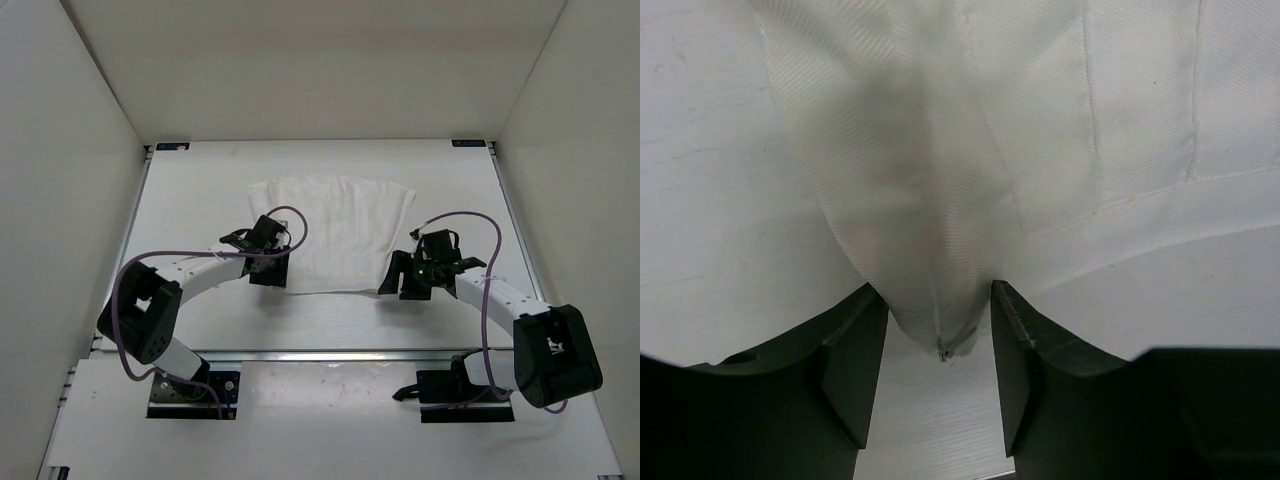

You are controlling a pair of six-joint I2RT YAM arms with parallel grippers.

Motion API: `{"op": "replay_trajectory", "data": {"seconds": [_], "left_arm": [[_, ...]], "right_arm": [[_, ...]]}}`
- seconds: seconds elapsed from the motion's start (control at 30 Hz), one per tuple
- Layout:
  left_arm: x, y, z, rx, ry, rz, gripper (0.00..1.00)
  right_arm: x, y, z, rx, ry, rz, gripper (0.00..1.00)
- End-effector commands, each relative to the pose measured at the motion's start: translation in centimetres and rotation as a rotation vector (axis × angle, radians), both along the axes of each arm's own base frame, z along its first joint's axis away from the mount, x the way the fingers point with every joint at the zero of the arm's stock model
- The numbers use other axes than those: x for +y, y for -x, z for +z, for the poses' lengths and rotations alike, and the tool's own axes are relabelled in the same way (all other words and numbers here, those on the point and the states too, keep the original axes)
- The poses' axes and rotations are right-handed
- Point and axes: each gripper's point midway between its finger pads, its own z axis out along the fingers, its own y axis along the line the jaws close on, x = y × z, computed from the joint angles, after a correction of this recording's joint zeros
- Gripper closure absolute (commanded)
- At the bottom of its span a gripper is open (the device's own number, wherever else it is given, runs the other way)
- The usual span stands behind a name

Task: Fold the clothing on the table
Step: Fold the skirt

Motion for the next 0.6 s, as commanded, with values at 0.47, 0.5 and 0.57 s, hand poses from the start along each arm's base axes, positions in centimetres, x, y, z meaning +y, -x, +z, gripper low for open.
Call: {"op": "replay_trajectory", "data": {"seconds": [0.47,0.5,0.57], "left_arm": [[-2.9,-2.4,6.1,-0.095,0.167,-0.096,1.0],[-4.2,-2.5,8.2,-0.127,0.25,-0.129,1.0],[-6.5,-2.7,12.5,-0.168,0.449,-0.162,1.0]], "right_arm": [[0.7,-0.1,0.4,-0.04,-0.115,0.015,0.35],[0.5,-0.1,0.2,-0.043,-0.129,0.005,0.33],[1.0,-0.1,0.9,-0.051,-0.206,0.007,0.33]]}}
